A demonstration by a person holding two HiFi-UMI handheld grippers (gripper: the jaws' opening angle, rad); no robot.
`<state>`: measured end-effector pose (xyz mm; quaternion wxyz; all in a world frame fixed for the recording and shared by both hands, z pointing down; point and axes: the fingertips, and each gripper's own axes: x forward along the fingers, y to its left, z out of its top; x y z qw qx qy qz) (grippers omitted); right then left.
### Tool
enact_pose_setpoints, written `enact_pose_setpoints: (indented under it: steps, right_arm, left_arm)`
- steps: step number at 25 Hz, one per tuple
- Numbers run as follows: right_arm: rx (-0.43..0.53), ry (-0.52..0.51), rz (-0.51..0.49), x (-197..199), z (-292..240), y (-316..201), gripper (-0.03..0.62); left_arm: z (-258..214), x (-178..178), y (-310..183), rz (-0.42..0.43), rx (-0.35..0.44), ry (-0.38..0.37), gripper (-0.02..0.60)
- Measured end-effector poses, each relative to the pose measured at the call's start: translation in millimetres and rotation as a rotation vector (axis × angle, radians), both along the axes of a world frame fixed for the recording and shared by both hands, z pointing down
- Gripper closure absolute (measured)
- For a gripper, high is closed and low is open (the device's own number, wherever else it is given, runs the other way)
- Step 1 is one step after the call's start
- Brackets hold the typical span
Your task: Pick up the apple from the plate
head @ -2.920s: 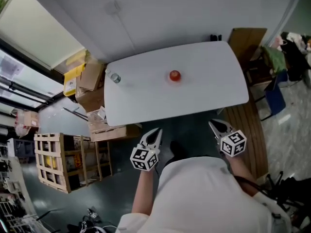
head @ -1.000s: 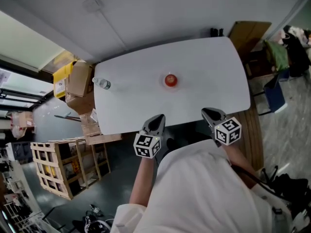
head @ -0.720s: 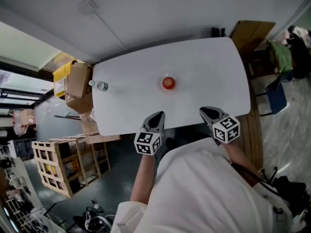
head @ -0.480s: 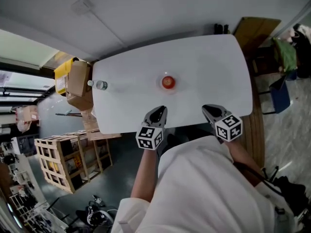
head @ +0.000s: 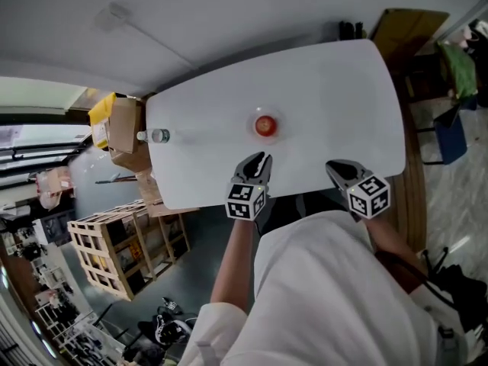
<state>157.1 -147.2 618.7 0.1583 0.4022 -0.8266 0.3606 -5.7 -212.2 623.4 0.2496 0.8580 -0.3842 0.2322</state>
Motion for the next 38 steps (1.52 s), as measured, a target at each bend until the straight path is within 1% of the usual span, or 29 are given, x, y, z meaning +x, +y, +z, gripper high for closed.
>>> enact_pose_setpoints:
  steps: [5, 11, 15, 19, 22, 26, 30, 35, 38]
  right_arm:
    - [-0.012, -0.003, 0.038, -3.5, 7.7, -4.9, 0.556]
    - [-0.025, -0.005, 0.148, -3.1, 10.0, -17.4, 0.556]
    - [-0.046, 0.007, 0.187, -7.3, 13.8, -20.8, 0.556]
    - [-0.063, 0.024, 0.229, -8.7, 15.1, -24.4, 0.556]
    - [-0.079, 0.036, 0.266, -6.8, 16.6, -25.6, 0.556]
    - [-0.101, 0.054, 0.307, -4.6, 19.5, -22.2, 0.556]
    - [-0.118, 0.072, 0.348, -4.0, 20.3, -18.5, 0.556]
    - [-0.126, 0.077, 0.390, -9.0, 18.2, -17.7, 0.556]
    - [-0.136, 0.080, 0.409, -8.7, 18.4, -12.9, 0.556]
  left_arm:
    - [12.6, -1.2, -23.2, 0.026, -0.003, -0.036, 0.479]
    - [33.2, -6.0, -43.7, 0.096, -0.037, -0.072, 0.428]
    - [51.0, -8.0, -61.7, 0.133, -0.062, -0.089, 0.408]
    - [74.5, -11.8, -77.1, 0.179, -0.090, -0.128, 0.361]
    - [93.6, -12.2, -86.2, 0.219, -0.111, -0.162, 0.310]
    - [114.4, -9.8, -93.8, 0.260, -0.137, -0.187, 0.257]
    - [137.2, -5.2, -95.4, 0.314, -0.170, -0.211, 0.223]
    - [164.3, -6.4, -99.7, 0.359, -0.191, -0.277, 0.169]
    - [177.4, -6.6, -97.2, 0.379, -0.213, -0.305, 0.156]
